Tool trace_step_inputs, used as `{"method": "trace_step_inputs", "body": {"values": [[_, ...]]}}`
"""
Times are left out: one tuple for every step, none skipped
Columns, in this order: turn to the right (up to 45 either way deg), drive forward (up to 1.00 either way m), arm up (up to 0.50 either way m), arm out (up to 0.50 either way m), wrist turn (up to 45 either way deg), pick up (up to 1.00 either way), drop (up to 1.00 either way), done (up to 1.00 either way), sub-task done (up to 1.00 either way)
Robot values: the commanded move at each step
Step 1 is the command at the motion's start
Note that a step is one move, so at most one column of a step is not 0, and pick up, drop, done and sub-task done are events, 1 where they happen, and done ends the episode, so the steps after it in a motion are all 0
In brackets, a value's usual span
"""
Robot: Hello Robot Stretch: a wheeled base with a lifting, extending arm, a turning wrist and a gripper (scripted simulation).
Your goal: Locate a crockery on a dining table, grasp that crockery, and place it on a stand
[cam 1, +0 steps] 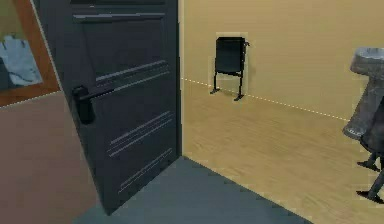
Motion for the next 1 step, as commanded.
{"method": "trace_step_inputs", "body": {"values": [[6.0,0.00,0.00,0.00,0.0,0.00,0.00,0.00,0.00]]}}
